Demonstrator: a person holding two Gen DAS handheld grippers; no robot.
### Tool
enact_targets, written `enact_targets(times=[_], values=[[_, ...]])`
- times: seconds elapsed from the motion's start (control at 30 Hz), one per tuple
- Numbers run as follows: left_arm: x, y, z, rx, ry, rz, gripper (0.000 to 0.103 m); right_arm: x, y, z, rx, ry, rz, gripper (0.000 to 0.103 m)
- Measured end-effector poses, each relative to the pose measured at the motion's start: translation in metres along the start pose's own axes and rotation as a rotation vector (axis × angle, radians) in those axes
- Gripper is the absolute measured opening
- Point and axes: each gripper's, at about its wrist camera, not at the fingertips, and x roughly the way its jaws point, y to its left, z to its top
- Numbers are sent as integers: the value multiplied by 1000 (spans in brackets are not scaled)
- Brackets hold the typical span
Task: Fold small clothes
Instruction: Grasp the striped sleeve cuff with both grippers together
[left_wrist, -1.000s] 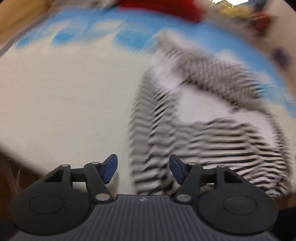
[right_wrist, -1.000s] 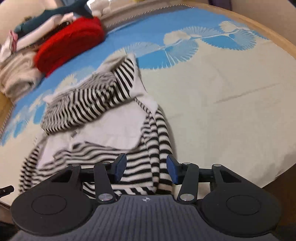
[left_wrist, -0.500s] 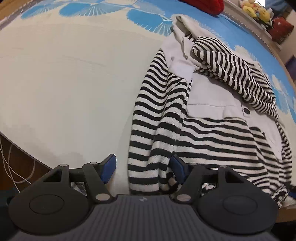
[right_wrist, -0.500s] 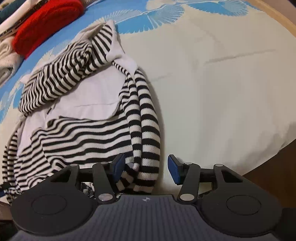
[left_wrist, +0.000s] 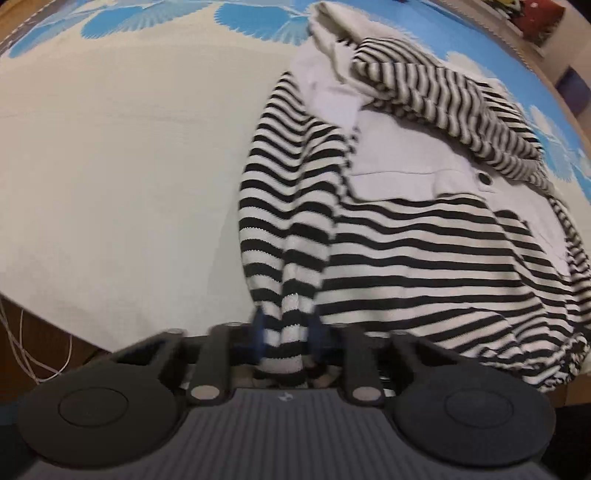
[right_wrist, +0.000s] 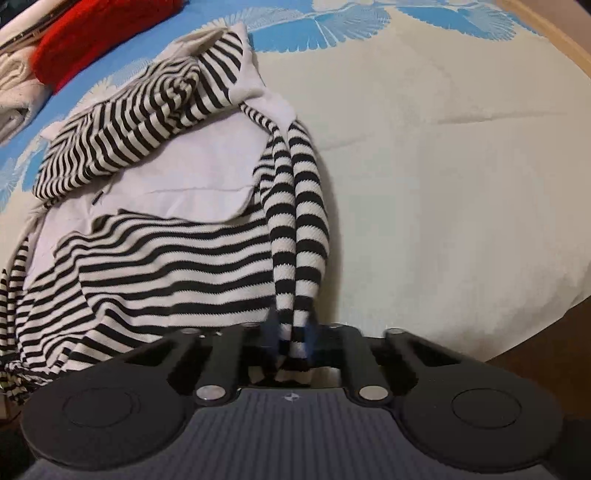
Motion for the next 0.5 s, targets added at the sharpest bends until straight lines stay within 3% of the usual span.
enact_targets(times=[0.2, 0.37, 0.5], values=[[-21, -1, -4, -25, -48, -66, 11, -31, -9, 9, 48, -147, 38, 5], [-8, 4, -3, -48, 1, -30, 24, -9, -7, 5, 16, -27, 2, 10], [-5, 2, -3, -32, 9, -18, 30, -5, -1, 1, 0, -12, -18, 15]])
